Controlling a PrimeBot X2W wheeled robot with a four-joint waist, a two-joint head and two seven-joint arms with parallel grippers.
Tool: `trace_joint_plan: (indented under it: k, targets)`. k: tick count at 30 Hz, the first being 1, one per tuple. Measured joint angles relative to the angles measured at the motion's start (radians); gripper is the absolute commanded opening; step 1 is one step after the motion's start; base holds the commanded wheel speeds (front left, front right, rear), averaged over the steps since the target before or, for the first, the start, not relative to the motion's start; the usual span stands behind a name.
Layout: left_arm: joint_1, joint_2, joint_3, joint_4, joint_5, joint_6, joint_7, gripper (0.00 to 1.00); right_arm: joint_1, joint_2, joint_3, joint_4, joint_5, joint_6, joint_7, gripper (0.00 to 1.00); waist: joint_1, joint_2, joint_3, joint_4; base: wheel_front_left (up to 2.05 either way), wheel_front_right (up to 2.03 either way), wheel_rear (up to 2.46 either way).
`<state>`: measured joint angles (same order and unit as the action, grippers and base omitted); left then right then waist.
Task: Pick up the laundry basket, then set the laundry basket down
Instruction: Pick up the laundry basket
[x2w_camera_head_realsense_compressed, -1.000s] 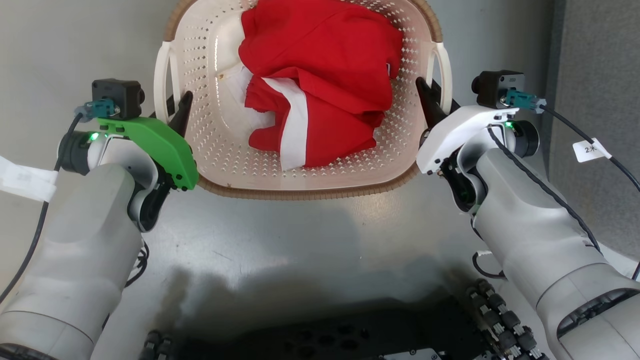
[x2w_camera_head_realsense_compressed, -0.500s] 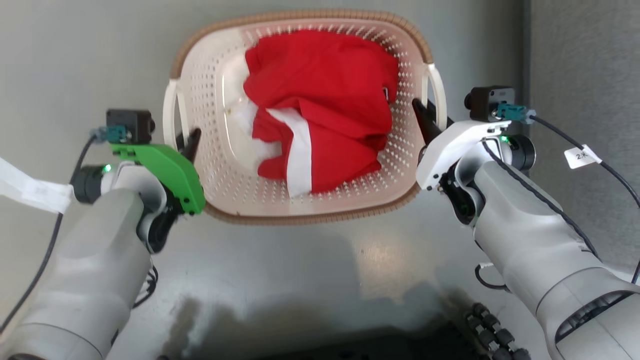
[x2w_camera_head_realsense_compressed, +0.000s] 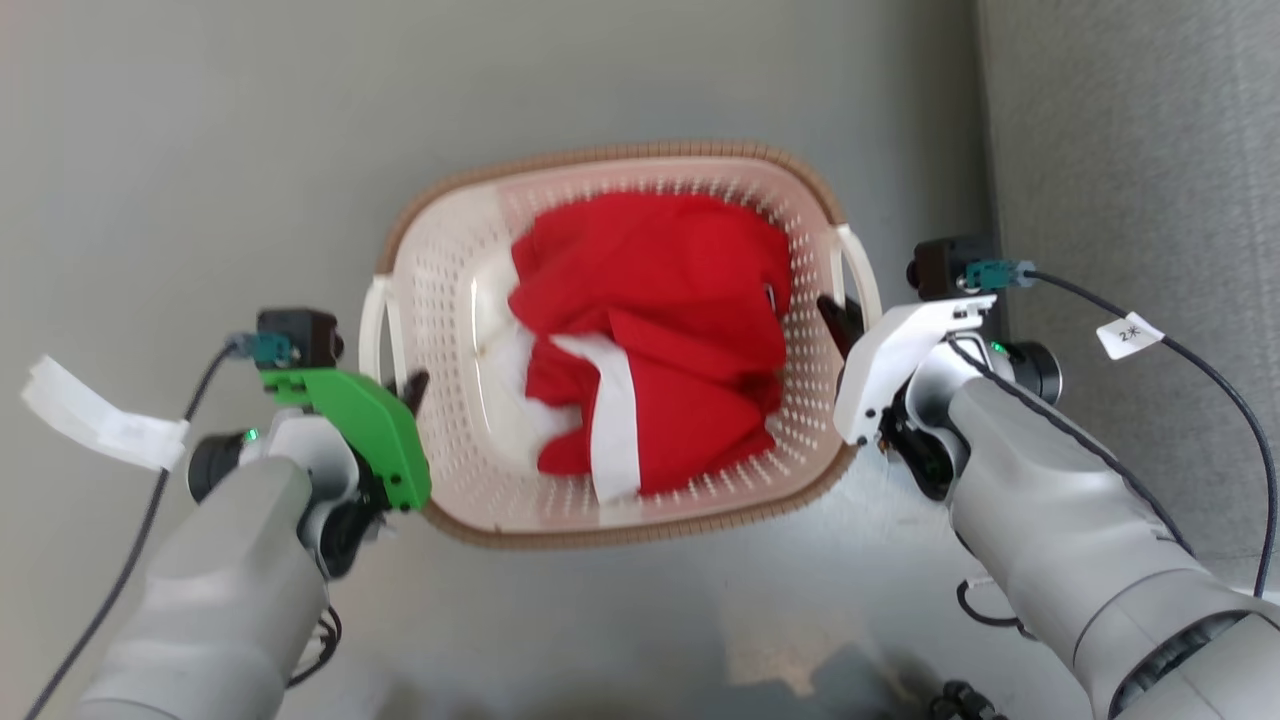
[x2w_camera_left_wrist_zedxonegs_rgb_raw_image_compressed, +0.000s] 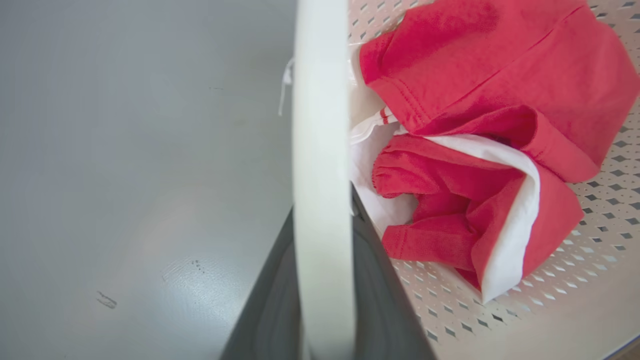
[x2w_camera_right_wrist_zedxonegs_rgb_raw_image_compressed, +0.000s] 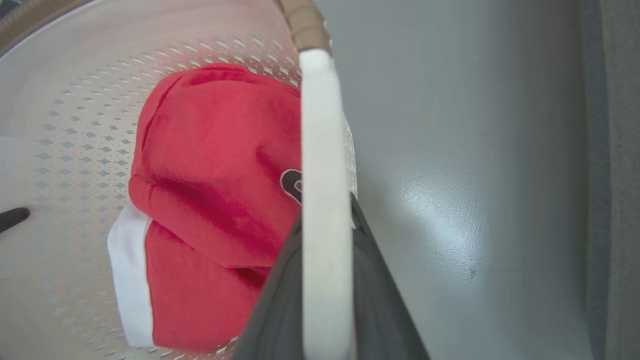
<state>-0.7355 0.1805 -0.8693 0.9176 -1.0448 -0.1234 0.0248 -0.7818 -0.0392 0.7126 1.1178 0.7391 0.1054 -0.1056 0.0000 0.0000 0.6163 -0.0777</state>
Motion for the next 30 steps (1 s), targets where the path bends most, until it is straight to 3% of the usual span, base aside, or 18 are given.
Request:
trace_joint_plan:
  k: [30]
  targets:
    - [0.173,-0.035,-0.075,0.076,-0.131,0.000,0.207,0.00,0.162,-0.012,0.144,0.004,0.135,0.001,0.272,0.00,-0.0001,0.0000,-0.414,0.002,0.00,0.00,0.00]
